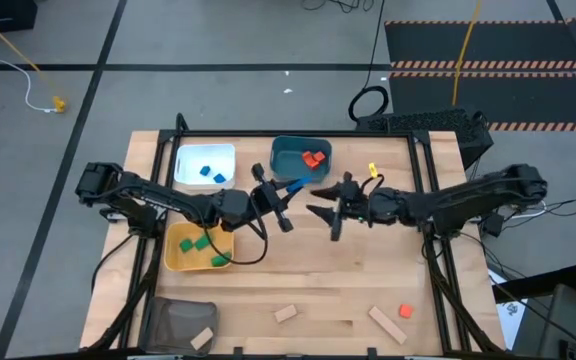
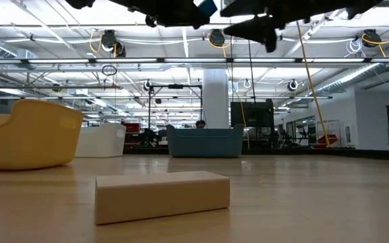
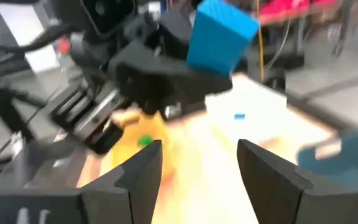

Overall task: Sort & place blocks by color
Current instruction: Put the blue wooden block into the white bin

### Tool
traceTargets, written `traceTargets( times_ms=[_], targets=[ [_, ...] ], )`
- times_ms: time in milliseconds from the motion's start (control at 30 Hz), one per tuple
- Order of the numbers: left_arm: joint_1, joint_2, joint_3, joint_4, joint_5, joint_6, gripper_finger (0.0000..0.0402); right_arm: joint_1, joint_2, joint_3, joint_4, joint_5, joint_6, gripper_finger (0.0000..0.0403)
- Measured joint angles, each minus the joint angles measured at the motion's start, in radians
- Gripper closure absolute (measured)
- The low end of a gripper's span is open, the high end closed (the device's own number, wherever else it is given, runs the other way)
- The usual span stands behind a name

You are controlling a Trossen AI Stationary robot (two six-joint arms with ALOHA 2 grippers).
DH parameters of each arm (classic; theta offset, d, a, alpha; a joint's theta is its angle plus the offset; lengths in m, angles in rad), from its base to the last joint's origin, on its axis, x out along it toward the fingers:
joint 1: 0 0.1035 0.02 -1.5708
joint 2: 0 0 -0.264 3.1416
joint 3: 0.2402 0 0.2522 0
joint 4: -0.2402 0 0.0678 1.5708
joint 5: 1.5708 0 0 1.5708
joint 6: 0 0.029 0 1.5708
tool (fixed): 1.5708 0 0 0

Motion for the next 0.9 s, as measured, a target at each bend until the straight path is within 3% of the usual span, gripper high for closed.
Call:
traceTargets(
  times_ms=[167,333,500,633,900],
  targets=[
    [0.002,-0.007,0.0,-0.034,-0.048,-0.001,0.0343,0.006,-0.125,0.0,-0.291,-0.036,0.161,0.0203],
    [0.009,-0.041,0.001,-0.157,-0.154,-0.006,0.0343,0.007,-0.199,0.0,-0.498,-0.208,0.309,0.0209],
    [0.031,-0.138,0.0,-0.459,-0.236,-0.151,0.0343,0.048,-0.207,0.0,-0.628,-0.254,0.41,0.021],
    [0.088,-0.258,0.0,-0.756,-0.253,-0.363,0.0343,0.088,-0.195,0.0,-0.711,-0.253,0.468,0.0211],
    [0.255,-0.465,0.0,-1.316,-0.135,-0.758,0.0337,0.149,-0.168,0.0,-0.725,-0.252,0.535,0.0211]
  ],
)
